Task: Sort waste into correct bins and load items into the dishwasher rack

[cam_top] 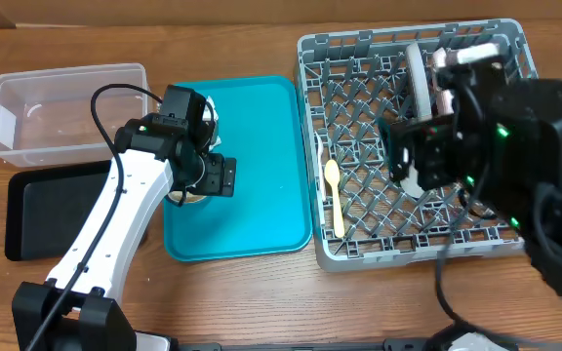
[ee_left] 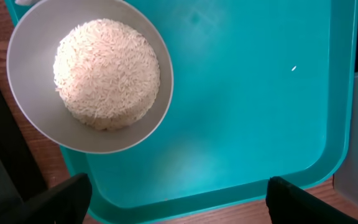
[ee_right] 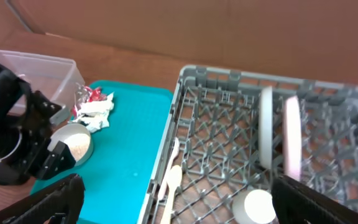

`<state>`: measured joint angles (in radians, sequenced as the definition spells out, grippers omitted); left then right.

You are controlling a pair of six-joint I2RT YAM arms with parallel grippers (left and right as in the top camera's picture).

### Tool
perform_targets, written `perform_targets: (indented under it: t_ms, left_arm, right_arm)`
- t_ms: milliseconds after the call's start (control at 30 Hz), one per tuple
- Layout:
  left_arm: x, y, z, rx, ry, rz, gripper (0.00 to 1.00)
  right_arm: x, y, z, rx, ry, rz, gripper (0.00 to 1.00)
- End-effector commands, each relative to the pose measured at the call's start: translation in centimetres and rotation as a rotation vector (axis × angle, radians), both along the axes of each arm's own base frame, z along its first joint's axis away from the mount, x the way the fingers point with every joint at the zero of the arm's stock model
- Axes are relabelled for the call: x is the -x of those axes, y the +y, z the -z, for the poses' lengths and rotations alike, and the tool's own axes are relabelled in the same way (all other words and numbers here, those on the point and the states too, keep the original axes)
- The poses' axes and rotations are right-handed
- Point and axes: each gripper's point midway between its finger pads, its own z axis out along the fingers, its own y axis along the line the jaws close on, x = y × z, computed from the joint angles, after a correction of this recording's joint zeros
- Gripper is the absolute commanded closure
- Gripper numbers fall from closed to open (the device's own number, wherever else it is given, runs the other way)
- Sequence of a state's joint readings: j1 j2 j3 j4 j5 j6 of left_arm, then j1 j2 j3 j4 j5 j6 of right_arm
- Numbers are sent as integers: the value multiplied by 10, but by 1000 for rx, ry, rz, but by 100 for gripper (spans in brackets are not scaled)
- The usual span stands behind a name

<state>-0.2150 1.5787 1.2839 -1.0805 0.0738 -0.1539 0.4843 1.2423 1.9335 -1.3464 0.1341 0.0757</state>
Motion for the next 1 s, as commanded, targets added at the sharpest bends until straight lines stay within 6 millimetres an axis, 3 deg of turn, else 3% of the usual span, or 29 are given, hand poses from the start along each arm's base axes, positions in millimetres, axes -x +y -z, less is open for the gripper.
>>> perform_targets:
  t_ms: [0,33,133,200,400,467,700,800,967]
  left_arm:
    - [-1,0,-1,-10,2,0,7]
    - [-1,0,-1,-10,2,0,7]
    - [-2,0,-1,-10,2,-1,6]
    - [-2,0,-1,-10,2,-1,6]
    - [-2,0,-1,-9,3,-5,5]
    - [-2,0,-1,-9,0,-3,0]
    - [-13,1,3,-26,-27,-2,0]
    - [-16,0,12,-25,-11,-9,4]
    - [-16,-6,44,-26,81,-15,12]
  right_arm:
    - [57,-30,-44,5,-195,-54,0]
    - [80,-46,-50,15,-241,-45,0]
    - [116,-85,-47,-11,-301,74,0]
    - [123,-101,-43,-64,-335,169,0]
    - [100,-97,-22,-39,-319,206,0]
    - [95,-94,-14,-24,-297,204,0]
    - [97,-95,10,30,-215,197,0]
    - [99,-96,18,48,-188,195,0]
    - [106,-100,32,87,-128,191,0]
